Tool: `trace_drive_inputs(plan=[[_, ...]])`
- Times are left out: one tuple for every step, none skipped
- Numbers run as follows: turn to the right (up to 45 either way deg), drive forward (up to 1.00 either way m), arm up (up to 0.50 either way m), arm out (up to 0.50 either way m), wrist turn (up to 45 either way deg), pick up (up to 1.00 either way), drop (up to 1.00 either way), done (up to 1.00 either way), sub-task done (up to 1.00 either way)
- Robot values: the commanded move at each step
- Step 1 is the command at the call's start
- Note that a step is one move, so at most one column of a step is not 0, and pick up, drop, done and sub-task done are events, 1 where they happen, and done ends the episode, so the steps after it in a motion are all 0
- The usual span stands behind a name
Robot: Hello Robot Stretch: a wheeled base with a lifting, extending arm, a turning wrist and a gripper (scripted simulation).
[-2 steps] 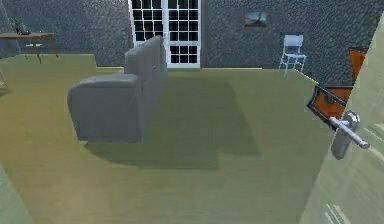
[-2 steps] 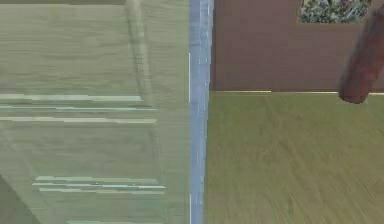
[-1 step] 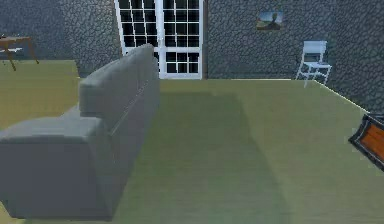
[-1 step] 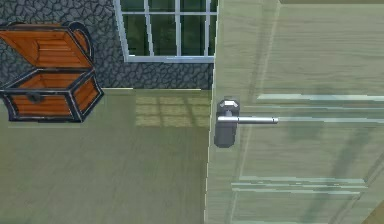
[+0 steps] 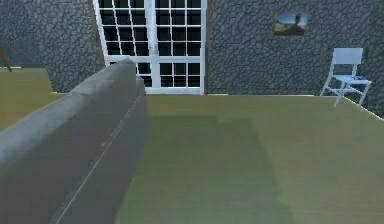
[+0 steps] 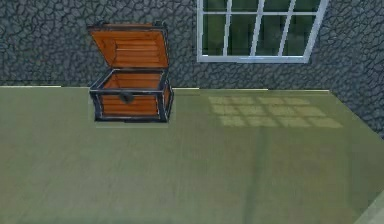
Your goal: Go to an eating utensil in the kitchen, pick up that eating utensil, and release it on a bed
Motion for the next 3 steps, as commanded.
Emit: trace_drive_inputs(plan=[[0.0,1.00,0.00,0.00,0.0,0.00,0.00,0.00,0.00],[0.0,1.00,0.00,0.00,0.0,0.00,0.00,0.00,0.00],[6.0,0.00,0.00,0.00,0.0,0.00,0.00,0.00,0.00]])
